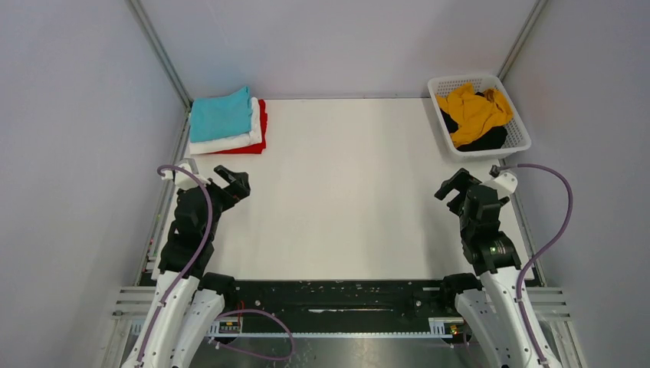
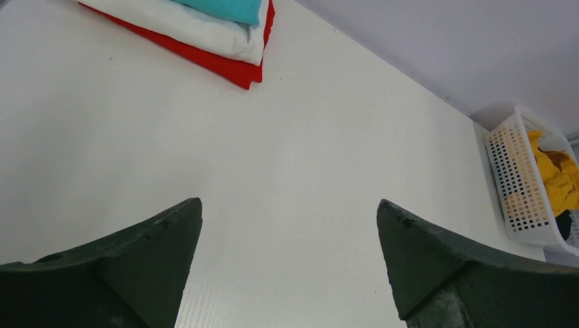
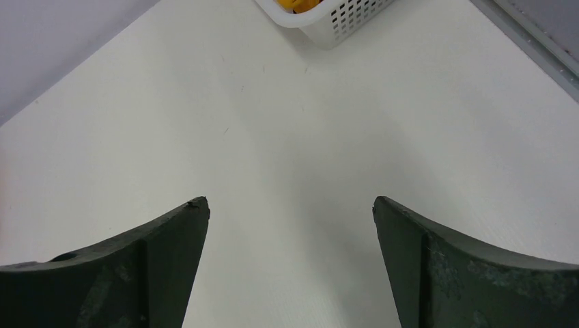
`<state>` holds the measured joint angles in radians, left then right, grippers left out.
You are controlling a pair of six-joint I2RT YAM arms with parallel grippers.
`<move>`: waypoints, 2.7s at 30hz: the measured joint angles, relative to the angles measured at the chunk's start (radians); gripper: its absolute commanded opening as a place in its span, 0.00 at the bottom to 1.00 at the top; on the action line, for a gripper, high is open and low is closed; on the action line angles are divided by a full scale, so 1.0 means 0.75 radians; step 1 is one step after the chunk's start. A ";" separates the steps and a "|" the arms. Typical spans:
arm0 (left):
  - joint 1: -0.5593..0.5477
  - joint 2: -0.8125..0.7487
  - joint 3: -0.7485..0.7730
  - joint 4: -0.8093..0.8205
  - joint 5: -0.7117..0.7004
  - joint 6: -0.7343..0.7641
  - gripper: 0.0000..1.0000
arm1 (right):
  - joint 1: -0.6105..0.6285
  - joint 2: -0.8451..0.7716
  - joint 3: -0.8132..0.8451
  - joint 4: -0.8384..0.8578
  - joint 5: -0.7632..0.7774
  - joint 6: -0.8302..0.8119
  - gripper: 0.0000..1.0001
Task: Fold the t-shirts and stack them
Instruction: Grab crumpled tshirt from bin with the right arm, then move the tshirt to the center of the board
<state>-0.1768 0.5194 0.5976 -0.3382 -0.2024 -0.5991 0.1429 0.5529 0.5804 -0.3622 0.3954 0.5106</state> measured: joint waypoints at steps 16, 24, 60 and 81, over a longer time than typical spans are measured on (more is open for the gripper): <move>0.000 0.045 0.000 0.001 0.009 0.007 0.99 | -0.351 1.095 0.827 0.182 -0.103 -0.290 0.98; 0.000 0.109 0.000 0.007 -0.013 0.009 0.99 | -0.500 1.741 1.454 0.126 -0.271 -0.537 0.98; 0.000 0.230 0.000 0.092 -0.069 0.004 0.99 | -0.543 2.360 2.303 -0.334 -0.521 -0.738 0.00; 0.000 0.147 0.000 0.091 -0.018 -0.007 0.99 | 0.024 1.127 1.893 -0.304 -1.288 -0.595 0.00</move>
<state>-0.1768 0.6296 0.5976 -0.2699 -0.2157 -0.6041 0.1612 1.3979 2.0003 -0.5900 -0.5709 0.0643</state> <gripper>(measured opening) 0.989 0.067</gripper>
